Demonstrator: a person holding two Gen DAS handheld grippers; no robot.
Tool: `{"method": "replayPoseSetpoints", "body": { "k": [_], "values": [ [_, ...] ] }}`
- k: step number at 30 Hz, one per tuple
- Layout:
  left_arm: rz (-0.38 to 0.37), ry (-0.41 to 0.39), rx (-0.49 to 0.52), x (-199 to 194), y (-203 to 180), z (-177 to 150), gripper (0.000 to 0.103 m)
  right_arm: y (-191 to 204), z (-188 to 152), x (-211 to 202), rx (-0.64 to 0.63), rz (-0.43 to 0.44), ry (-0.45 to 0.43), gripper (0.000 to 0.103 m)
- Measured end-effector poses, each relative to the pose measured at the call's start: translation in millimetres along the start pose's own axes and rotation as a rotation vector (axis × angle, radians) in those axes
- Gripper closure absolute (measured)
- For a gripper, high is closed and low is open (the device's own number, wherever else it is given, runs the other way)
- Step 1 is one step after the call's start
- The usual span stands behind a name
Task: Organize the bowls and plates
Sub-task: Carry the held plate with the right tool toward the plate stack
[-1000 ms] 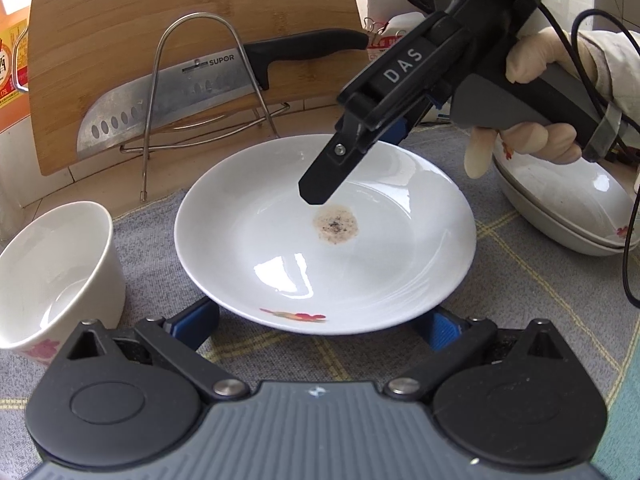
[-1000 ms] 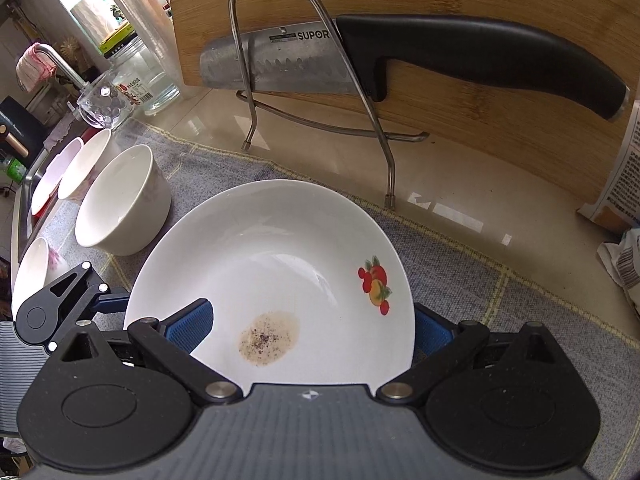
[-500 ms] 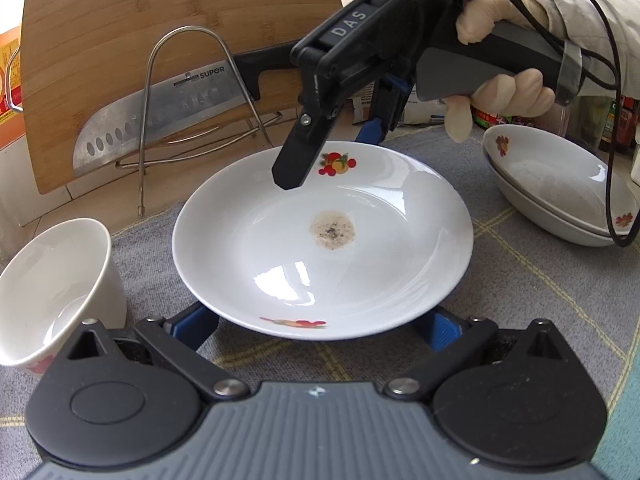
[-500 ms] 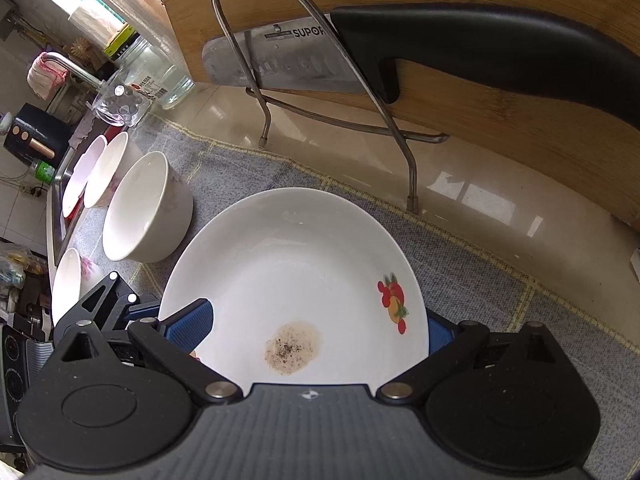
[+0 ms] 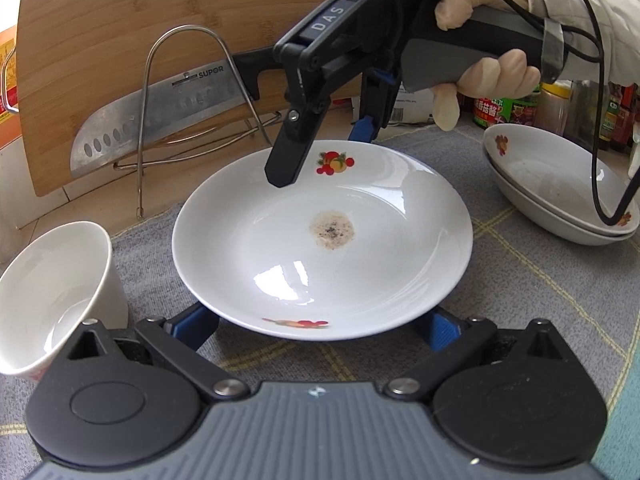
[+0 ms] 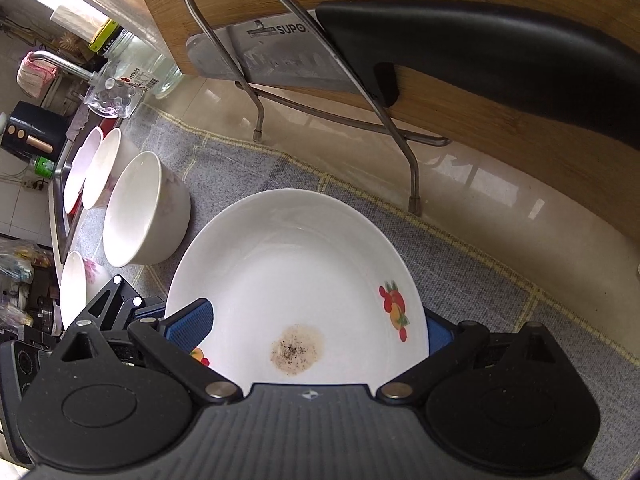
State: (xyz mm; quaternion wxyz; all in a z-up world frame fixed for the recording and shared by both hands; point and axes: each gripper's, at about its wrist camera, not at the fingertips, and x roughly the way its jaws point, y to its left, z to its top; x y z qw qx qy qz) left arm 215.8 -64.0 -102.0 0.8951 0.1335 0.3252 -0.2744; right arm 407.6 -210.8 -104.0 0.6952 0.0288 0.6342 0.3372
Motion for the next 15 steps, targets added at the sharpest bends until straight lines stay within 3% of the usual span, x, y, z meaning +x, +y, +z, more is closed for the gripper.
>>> {"method": "replayPoseSetpoints", "body": {
  "k": [15],
  "values": [
    [-0.013, 0.018, 0.009, -8.9, -2.6, -0.3, 0.001, 4.2, -7.4, 0.3, -0.007, -0.013, 0.004, 0.0]
  ]
}}
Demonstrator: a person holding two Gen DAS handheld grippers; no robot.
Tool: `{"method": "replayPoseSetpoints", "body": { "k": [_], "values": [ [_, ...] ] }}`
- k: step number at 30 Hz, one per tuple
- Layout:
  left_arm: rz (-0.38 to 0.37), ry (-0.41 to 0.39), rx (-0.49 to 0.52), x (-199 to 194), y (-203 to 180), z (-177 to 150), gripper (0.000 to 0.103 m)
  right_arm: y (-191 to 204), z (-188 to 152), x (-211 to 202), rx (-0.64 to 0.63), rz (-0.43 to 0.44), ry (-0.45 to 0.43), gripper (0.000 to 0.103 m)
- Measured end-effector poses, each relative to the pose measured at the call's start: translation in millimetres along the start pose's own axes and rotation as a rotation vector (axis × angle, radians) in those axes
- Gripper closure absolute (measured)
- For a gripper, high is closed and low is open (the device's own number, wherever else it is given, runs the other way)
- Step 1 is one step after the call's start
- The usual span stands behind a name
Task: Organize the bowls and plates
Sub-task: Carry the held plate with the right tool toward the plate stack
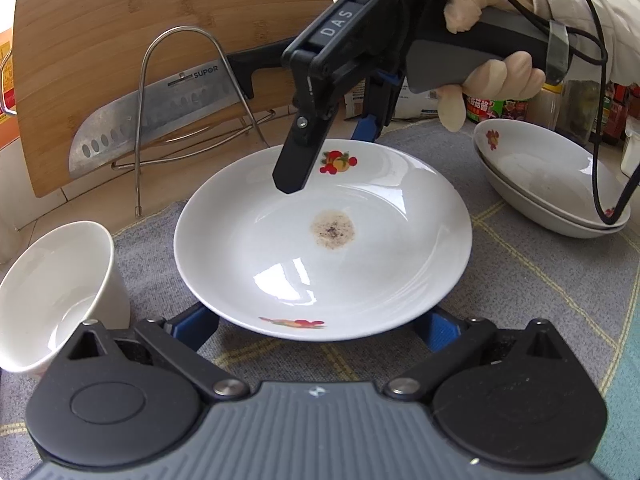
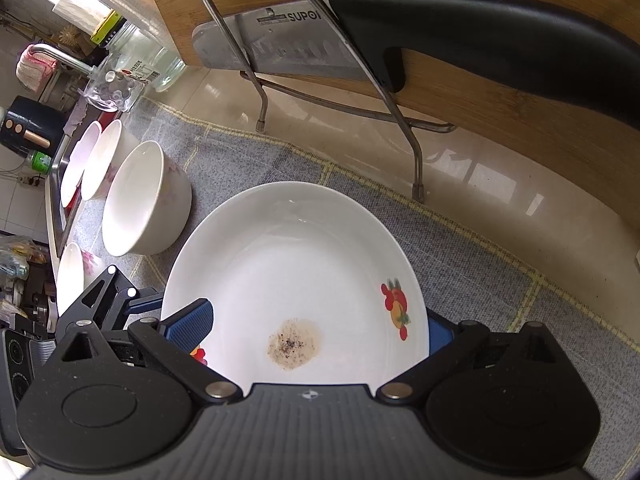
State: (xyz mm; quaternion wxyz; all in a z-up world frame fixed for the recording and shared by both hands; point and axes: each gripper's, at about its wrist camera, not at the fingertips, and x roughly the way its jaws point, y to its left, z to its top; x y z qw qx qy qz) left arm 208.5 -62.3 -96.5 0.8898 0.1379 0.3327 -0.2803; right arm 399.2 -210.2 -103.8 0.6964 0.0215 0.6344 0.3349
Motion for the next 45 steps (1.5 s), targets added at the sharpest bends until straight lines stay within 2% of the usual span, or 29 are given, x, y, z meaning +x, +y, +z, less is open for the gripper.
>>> {"method": "replayPoseSetpoints", "body": {
  "k": [9, 22, 45],
  "values": [
    [-0.019, 0.006, 0.033, -6.5, -4.4, -5.6, 0.001, 3.0, -15.0, -2.7, -0.004, 0.003, -0.002, 0.0],
    [-0.035, -0.002, 0.021, -0.4, -1.5, -5.7, 0.001, -3.9, -6.4, -3.7, 0.003, 0.029, -0.058, 0.0],
    [-0.04, 0.005, 0.032, -18.0, -6.9, -7.1, 0.001, 14.0, -26.7, -10.2, -0.018, 0.013, -0.05, 0.0]
  ]
}}
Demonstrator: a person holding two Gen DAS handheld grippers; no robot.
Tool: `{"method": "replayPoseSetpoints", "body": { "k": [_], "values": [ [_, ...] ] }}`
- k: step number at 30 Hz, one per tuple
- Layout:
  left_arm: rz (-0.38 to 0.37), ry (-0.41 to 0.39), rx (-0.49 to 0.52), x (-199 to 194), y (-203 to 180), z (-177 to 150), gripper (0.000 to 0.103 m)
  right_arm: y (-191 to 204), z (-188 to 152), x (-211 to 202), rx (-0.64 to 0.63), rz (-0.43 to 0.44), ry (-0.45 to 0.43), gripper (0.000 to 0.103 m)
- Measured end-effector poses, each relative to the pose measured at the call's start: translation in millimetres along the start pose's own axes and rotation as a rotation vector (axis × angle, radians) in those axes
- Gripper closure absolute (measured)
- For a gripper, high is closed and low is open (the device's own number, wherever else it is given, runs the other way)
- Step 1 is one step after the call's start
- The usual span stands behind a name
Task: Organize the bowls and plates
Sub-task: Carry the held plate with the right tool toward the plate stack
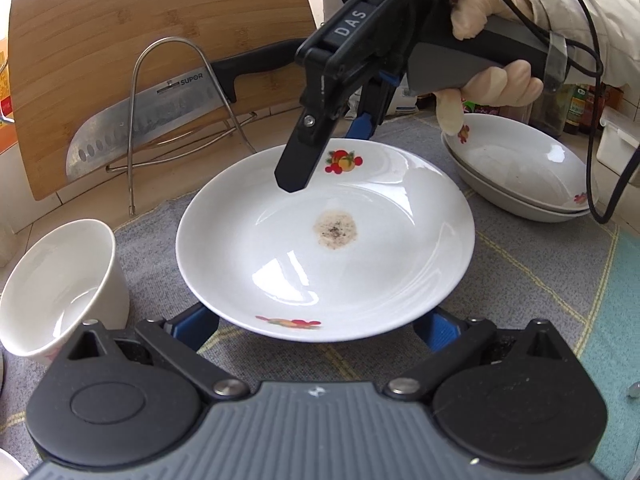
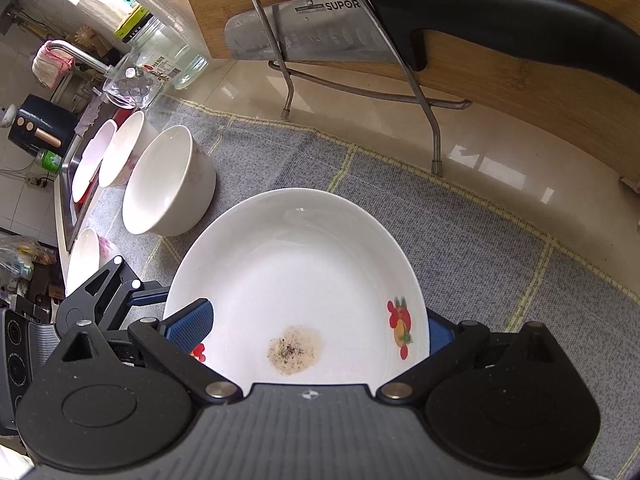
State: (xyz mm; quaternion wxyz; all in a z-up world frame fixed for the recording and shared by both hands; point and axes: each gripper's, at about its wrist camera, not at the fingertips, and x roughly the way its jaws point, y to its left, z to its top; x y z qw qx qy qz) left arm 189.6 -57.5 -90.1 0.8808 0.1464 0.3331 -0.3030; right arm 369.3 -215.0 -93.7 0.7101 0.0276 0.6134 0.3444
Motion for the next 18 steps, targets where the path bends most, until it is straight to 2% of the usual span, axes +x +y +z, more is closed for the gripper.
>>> {"method": "replayPoseSetpoints", "body": {
  "k": [18],
  "values": [
    [-0.067, 0.001, -0.04, -31.2, -11.7, 4.6, 0.001, 21.7, -32.7, -27.1, -0.017, -0.026, -0.048, 0.0]
  ]
}}
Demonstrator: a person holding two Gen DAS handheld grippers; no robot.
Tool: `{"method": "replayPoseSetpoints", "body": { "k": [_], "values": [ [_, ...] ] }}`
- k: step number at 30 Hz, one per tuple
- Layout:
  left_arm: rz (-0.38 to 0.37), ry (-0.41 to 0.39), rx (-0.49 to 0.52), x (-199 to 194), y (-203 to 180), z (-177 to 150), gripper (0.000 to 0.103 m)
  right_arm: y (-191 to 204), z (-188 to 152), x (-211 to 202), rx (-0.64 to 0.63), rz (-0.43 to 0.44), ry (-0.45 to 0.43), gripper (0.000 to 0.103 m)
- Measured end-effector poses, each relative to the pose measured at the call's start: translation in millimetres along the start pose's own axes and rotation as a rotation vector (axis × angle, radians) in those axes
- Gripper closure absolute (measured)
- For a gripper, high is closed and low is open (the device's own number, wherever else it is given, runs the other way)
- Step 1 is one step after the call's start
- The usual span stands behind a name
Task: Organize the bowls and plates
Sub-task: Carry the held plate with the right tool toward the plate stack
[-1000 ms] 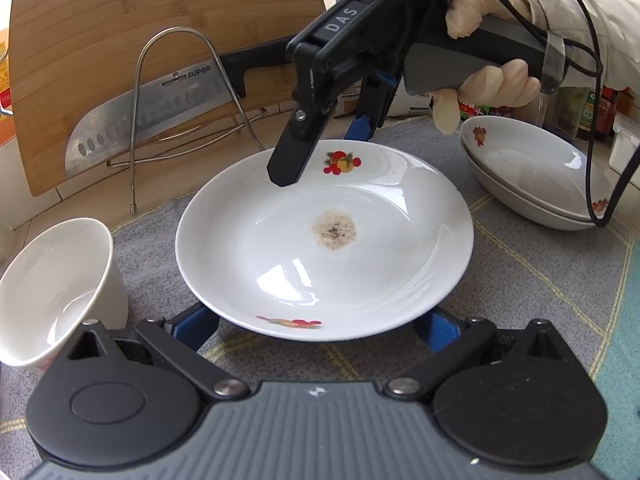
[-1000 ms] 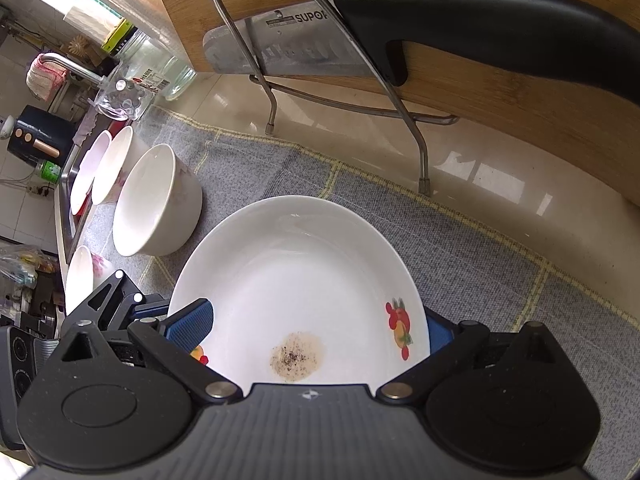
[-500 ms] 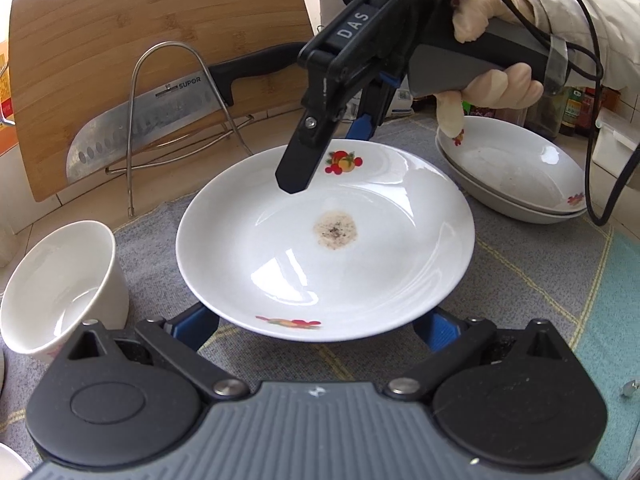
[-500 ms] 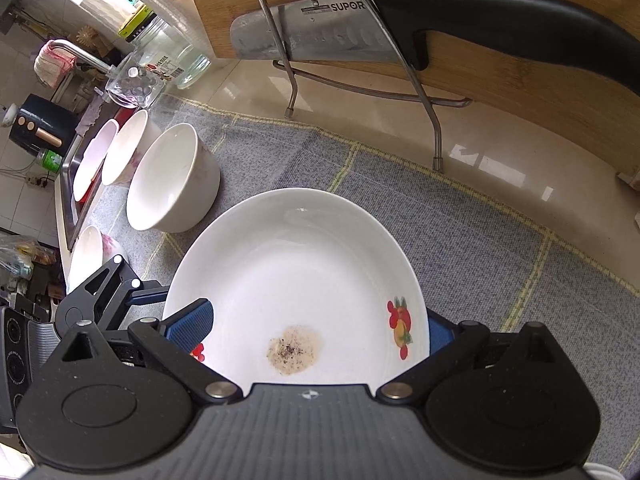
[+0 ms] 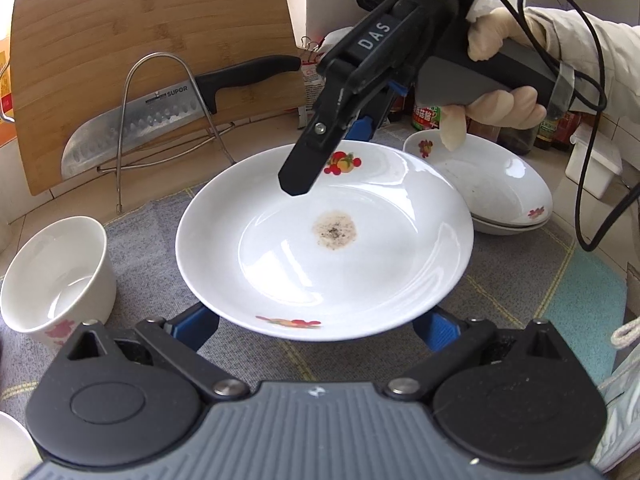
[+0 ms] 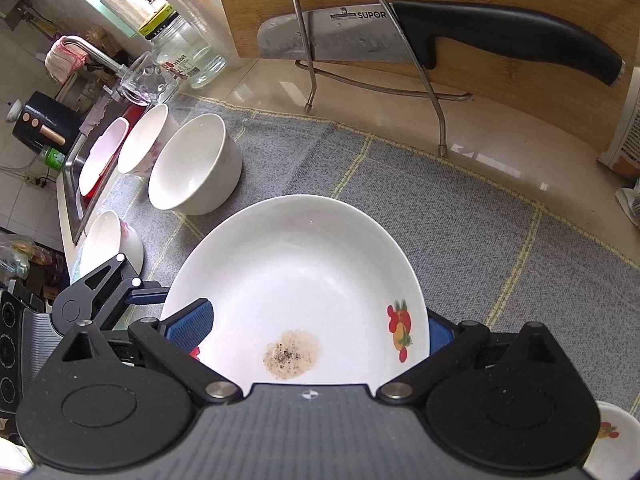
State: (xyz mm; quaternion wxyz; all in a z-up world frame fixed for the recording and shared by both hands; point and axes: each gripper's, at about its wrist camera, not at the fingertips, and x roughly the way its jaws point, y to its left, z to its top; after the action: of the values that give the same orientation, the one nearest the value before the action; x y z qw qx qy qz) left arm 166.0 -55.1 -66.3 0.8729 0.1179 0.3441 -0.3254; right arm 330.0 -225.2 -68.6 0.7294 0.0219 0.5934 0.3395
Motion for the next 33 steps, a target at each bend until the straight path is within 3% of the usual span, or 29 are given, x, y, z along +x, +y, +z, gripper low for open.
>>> {"method": "replayPoseSetpoints", "body": {
  "k": [16, 33],
  "values": [
    [-0.057, 0.012, 0.073, -13.3, -33.7, 13.6, 0.001, 5.5, -42.9, -39.5, 0.037, -0.033, -0.066, 0.0],
    [-0.164, 0.017, 0.191, 1.6, -89.9, 29.2, 0.001, -24.9, -111.3, -89.3, 0.161, -0.087, -0.155, 0.0]
  ]
}}
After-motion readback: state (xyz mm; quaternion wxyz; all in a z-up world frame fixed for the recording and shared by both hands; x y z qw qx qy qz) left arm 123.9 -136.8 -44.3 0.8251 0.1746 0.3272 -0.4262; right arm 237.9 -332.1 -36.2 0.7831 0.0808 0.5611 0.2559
